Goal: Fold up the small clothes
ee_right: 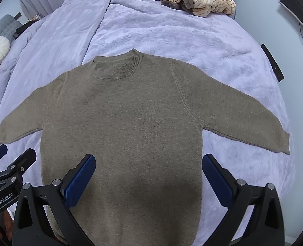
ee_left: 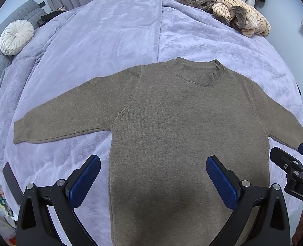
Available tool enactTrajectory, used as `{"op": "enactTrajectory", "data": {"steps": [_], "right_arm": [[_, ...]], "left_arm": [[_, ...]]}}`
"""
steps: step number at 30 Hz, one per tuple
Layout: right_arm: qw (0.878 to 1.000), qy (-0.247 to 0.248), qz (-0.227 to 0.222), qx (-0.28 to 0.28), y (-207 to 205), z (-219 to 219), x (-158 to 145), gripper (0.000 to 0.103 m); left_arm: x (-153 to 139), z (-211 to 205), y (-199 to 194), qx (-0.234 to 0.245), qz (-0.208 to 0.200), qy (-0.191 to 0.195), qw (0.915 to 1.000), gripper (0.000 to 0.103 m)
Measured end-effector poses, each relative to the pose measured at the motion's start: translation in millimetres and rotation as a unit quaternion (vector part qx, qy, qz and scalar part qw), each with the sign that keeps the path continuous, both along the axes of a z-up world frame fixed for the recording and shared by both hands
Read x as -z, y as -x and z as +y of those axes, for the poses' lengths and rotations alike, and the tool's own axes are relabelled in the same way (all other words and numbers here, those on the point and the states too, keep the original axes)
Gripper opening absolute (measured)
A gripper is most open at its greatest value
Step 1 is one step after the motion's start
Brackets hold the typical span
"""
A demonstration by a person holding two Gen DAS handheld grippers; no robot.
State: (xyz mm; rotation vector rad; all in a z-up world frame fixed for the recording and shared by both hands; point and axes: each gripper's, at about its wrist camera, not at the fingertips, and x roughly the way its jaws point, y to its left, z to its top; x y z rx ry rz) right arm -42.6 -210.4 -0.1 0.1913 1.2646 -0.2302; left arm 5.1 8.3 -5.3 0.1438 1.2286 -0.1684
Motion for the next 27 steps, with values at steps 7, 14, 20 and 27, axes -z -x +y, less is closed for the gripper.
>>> {"op": "enactTrajectory", "data": {"steps": [7, 14, 20, 27], "right_arm": [[1.000, 0.001, 0.000, 0.000, -1.7, 1.3, -0.5, 0.103], [1.000, 0.002, -0.001, 0.000, -2.2, 2.3, -0.4, 0.103], [1.000, 0.002, 0.000, 0.001, -2.6, 2.8, -0.5, 0.103], [1.000, 0.003, -0.001, 0.001, -2.3, 2.9, -0.6, 0.103]], "left_arm": [[0.4, 1.1, -1.8, -0.001, 0.000, -0.001, 1.0000, 0.103], [-0.6, 1.5, -2.0, -0.001, 0.001, -0.002, 1.0000, 0.103], [-0.5, 2.4, -2.6, 0.000, 0.002, -0.002, 1.0000, 0.103], [-0.7, 1.8, -2.3, -0.001, 0.001, -0.002, 1.0000, 0.103]]}}
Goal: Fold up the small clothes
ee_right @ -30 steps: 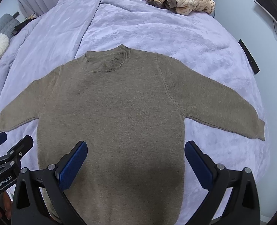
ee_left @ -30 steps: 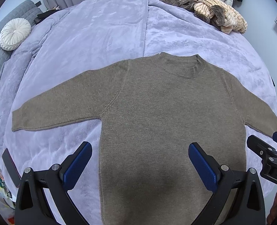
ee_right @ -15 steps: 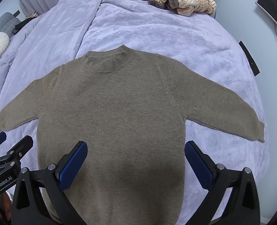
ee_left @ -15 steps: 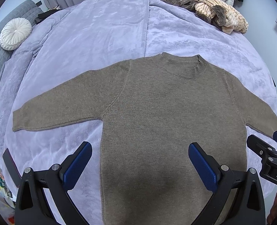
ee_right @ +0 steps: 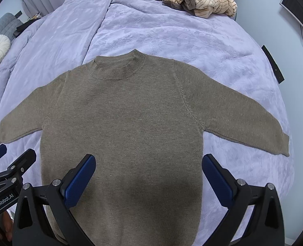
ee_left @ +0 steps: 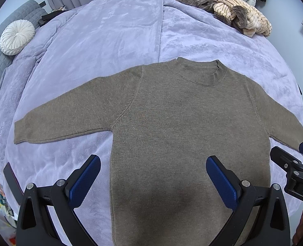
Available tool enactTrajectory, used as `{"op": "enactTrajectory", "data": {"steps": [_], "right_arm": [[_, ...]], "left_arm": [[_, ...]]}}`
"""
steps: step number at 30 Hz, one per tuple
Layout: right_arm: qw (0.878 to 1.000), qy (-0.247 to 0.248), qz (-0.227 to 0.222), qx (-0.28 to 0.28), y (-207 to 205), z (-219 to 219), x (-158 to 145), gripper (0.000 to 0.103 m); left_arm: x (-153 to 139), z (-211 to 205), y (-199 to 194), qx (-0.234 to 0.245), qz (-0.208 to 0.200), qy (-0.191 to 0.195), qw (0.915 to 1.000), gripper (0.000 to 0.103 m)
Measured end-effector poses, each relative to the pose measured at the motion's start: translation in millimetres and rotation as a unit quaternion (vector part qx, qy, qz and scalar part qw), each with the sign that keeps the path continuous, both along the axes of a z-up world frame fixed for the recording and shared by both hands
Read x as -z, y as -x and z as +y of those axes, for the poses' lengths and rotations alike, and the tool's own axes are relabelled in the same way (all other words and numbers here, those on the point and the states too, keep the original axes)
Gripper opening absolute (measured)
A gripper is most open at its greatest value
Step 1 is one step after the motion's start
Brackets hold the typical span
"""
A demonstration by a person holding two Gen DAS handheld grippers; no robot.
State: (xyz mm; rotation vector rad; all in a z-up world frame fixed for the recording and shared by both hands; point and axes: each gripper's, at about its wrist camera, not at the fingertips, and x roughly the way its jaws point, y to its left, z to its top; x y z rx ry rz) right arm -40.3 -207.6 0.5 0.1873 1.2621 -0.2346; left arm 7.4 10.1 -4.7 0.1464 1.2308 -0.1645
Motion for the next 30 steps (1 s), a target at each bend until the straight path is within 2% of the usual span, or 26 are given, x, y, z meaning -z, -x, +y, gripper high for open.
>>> {"op": "enactTrajectory", "data": {"steps": [20, 30], "right_arm": [[1.000, 0.001, 0.005, 0.000, -5, 2, 1, 0.103], [1.000, -0.006, 0.023, -0.004, -14, 0, 20, 0.103]], "left_arm": [[5, 1, -1, 0.002, 0.004, 0.001, 1.0000, 0.103], [15, 1, -10, -0.003, 0.014, 0.000, 0.9999, 0.103]]}}
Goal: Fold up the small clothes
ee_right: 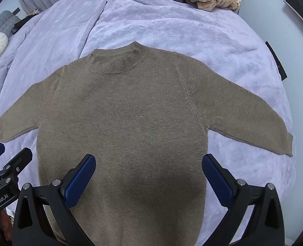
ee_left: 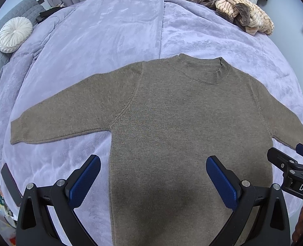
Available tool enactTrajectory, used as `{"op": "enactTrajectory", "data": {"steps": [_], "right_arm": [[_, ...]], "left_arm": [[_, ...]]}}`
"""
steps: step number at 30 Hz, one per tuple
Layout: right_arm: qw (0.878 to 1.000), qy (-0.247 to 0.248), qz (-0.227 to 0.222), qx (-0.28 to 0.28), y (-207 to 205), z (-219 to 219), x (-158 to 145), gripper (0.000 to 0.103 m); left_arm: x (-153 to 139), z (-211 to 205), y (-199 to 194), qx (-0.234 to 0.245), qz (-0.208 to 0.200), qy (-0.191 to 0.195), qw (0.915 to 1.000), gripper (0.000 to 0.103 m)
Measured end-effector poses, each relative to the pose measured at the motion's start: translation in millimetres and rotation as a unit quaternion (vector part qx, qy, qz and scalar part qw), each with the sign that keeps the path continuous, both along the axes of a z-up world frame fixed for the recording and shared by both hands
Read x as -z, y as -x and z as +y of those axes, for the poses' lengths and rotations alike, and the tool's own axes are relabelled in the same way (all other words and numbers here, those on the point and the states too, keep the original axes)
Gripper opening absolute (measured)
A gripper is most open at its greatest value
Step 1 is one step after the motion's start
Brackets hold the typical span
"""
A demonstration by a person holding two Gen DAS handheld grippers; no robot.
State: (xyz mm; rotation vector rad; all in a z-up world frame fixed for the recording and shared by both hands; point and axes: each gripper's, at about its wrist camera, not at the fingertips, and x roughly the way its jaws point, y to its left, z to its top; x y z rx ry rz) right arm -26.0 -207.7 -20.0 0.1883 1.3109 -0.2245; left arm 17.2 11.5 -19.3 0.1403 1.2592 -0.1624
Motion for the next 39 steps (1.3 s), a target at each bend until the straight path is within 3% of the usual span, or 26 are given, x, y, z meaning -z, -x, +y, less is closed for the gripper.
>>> {"op": "enactTrajectory", "data": {"steps": [20, 39], "right_arm": [[1.000, -0.002, 0.025, -0.003, -30, 0, 42, 0.103], [1.000, -0.001, 0.029, -0.007, -34, 0, 52, 0.103]], "left_arm": [[41, -3, -30, -0.016, 0.021, -0.005, 0.9996, 0.103], [65, 16, -39, -0.038, 0.038, 0.014, 0.9985, 0.103]]}}
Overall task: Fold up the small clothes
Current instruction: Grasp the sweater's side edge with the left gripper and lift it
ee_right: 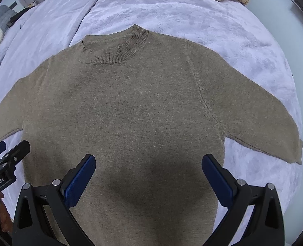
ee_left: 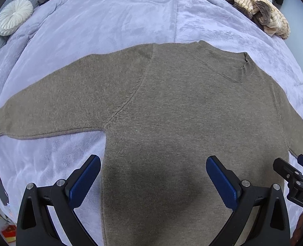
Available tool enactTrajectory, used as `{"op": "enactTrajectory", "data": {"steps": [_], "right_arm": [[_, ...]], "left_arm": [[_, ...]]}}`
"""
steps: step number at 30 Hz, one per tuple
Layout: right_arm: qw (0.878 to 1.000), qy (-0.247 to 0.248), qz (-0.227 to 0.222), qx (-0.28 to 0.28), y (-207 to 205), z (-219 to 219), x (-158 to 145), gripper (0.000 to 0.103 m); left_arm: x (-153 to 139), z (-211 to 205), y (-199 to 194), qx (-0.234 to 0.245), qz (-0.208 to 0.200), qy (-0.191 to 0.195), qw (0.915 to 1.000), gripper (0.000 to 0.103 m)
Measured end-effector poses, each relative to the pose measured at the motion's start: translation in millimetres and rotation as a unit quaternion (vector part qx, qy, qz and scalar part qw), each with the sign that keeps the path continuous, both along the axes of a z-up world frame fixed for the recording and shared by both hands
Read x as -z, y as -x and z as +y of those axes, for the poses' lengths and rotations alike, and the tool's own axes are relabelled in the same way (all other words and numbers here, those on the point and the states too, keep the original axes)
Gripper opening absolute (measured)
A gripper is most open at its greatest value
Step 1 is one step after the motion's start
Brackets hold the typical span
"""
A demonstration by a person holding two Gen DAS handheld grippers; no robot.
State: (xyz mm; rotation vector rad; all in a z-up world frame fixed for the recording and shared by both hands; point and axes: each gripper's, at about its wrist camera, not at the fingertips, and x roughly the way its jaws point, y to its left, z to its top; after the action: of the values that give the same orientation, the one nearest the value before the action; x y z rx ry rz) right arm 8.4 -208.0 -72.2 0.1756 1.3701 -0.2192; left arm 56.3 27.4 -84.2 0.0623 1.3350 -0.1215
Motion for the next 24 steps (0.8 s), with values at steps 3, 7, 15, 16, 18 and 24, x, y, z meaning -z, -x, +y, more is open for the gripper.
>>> {"op": "enactTrajectory", "data": {"steps": [3, 7, 15, 16, 18, 24], "right_arm": [[1.000, 0.001, 0.000, -0.002, -1, 6, 1, 0.103], [1.000, 0.002, 0.003, -0.013, -5, 19, 4, 0.103], [0.998, 0.002, 0.014, -0.058, -11, 59, 8, 0.103], [0.998, 0.002, 0.016, -0.066, -11, 65, 9, 0.103], [0.997, 0.002, 0.021, -0.079, -11, 76, 11, 0.103], [0.994, 0.002, 0.037, -0.106, -10, 99, 18, 0.103]], "left_arm": [[4, 11, -3, -0.009, 0.001, 0.003, 1.0000, 0.103], [8, 32, -7, -0.024, -0.004, 0.021, 0.9995, 0.103], [29, 159, -13, -0.144, -0.058, 0.080, 0.9847, 0.103], [33, 177, -14, -0.164, -0.063, 0.080, 0.9812, 0.103], [41, 217, -15, -0.214, -0.071, 0.085, 0.9706, 0.103], [65, 295, -27, -0.330, -0.086, 0.158, 0.9268, 0.103]]}}
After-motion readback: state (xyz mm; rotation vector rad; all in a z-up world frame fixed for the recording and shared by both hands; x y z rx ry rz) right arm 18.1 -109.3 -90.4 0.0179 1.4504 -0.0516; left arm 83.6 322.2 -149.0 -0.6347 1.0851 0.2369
